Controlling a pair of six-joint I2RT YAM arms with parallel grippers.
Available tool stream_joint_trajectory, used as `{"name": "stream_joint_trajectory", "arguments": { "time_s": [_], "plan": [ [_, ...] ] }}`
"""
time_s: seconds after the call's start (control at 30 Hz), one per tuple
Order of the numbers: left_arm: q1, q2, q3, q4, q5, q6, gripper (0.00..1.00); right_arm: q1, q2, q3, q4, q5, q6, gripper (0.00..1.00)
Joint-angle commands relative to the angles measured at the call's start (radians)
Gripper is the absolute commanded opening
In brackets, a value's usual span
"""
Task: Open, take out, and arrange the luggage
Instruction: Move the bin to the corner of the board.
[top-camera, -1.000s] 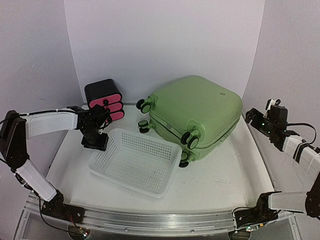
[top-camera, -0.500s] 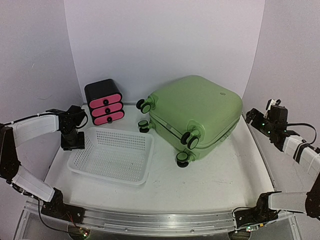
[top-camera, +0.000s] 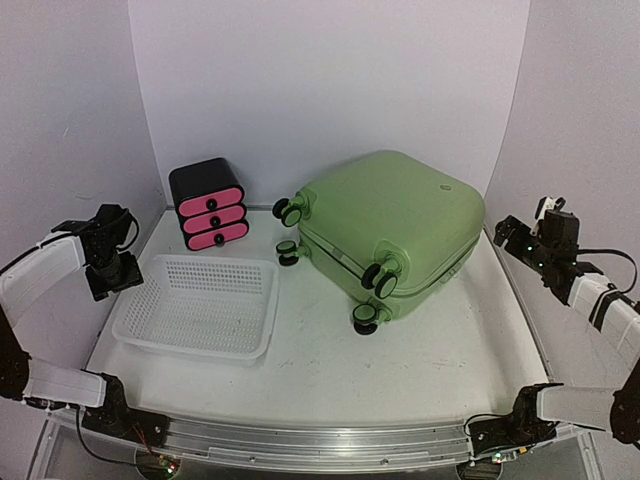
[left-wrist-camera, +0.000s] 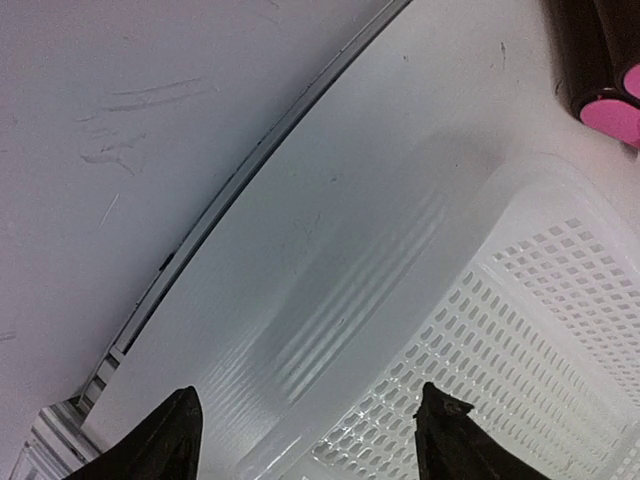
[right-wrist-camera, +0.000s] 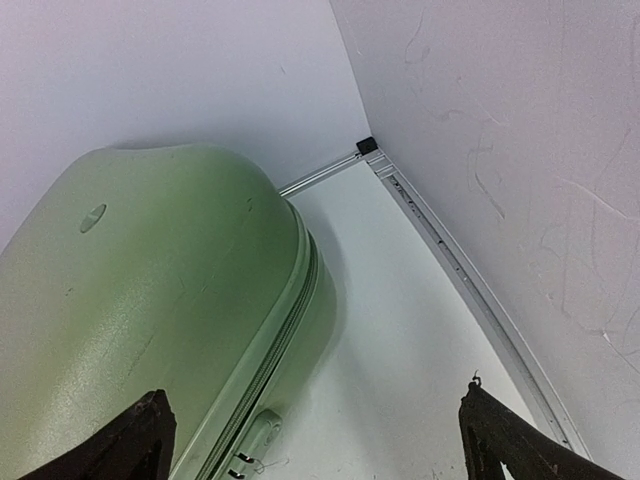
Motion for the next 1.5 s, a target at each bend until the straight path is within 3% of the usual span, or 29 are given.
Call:
{"name": "stream_joint_trajectory", "arguments": {
  "time_s": [0.0, 0.27, 0.43, 0.53, 0.97, 1.47],
  "plan": [
    [0.003, -0.042, 0.053, -0.014, 0.026, 0.015, 0.78, 0.002, -0.021, 0.048, 0.013, 0.017, -0.016, 0.98],
    [-0.009, -0.127, 0.151, -0.034, 0.179, 0.09, 0.81, 0.002, -0.021, 0.076, 0.005, 0.007, -0.019, 0.98],
    [-0.108, -0.115, 0.237, -0.035, 0.265, 0.116, 0.81, 0.001, -0.016, 0.095, 0.0, -0.005, -0.026, 0.98],
    [-0.254, -0.056, 0.304, -0.035, 0.258, 0.12, 0.8, 0.002, -0.018, 0.106, -0.003, -0.009, -0.027, 0.98],
    [-0.65, 0.247, 0.405, 0.063, 0.241, 0.064, 0.79, 0.002, -0.019, 0.131, -0.019, -0.017, -0.039, 0.98],
    [-0.775, 0.534, 0.525, 0.13, 0.399, 0.097, 0.76, 0.002, -0.055, 0.124, -0.046, -0.009, -0.057, 0.98]
  ]
}}
